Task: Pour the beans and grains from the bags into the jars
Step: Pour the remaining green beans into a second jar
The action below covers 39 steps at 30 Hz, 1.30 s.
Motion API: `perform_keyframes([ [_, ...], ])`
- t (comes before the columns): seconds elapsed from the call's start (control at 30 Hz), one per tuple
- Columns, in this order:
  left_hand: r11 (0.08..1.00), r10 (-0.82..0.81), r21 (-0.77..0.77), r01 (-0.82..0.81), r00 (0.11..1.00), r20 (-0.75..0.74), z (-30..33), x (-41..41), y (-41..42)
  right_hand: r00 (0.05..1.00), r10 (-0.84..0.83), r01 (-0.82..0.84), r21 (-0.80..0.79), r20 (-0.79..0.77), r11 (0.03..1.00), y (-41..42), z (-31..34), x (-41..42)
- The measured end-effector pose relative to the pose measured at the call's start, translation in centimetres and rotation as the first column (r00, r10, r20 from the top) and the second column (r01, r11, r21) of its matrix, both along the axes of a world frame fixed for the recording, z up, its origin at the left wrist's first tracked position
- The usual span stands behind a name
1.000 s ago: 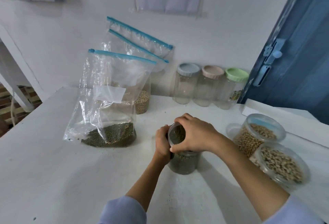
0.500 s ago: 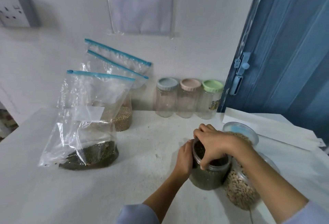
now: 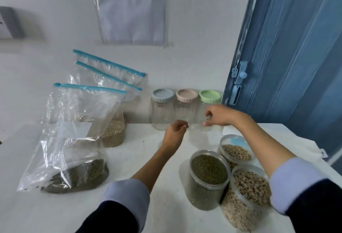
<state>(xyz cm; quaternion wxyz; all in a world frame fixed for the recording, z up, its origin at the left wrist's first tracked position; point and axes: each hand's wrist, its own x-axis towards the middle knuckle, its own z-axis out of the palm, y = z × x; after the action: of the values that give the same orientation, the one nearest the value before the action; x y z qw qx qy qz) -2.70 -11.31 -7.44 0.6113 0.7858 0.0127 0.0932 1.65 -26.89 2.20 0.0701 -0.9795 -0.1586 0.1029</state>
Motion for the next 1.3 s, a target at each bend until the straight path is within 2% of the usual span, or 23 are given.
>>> perform_keyframes([
  [0.1,0.998,-0.004,0.058,0.005,1.000,-0.021,0.4,1.5,0.1,0.968,-0.108,0.095,0.065,0.229,0.993,-0.6,-0.3,3.0],
  [0.2,0.994,-0.030,0.102,0.034,0.999,-0.038,0.5,2.9,-0.1,0.927,-0.136,0.112,0.088,0.351,0.990,-0.7,-1.0,5.2],
  [0.5,0.991,-0.094,0.087,0.101,0.992,-0.080,0.3,5.4,-1.0,0.889,-0.089,0.144,-0.091,0.449,0.985,-0.2,-2.7,8.0],
  [0.67,0.987,-0.134,0.076,0.144,0.983,-0.124,-0.4,5.6,-1.2,0.926,-0.040,0.121,-0.195,0.376,0.973,0.0,-1.0,6.7],
  [0.87,0.973,-0.197,0.101,0.208,0.974,-0.115,-1.3,3.9,-1.6,0.976,-0.018,0.042,-0.105,0.216,0.994,1.5,0.7,2.6],
  [1.0,0.977,-0.215,-0.013,0.214,0.977,-0.008,-1.9,2.5,-1.1,0.986,0.066,-0.061,-0.039,0.153,0.997,3.9,0.9,-0.5],
  [1.13,0.992,-0.109,-0.062,0.112,0.993,0.050,-2.7,0.8,0.9,0.973,0.183,-0.174,-0.073,0.144,0.982,7.1,0.4,-3.2],
  [1.3,0.996,0.080,0.039,-0.083,0.993,0.085,-3.4,-1.8,5.3,0.926,0.279,-0.276,-0.049,0.253,0.960,11.1,0.2,-5.5],
])
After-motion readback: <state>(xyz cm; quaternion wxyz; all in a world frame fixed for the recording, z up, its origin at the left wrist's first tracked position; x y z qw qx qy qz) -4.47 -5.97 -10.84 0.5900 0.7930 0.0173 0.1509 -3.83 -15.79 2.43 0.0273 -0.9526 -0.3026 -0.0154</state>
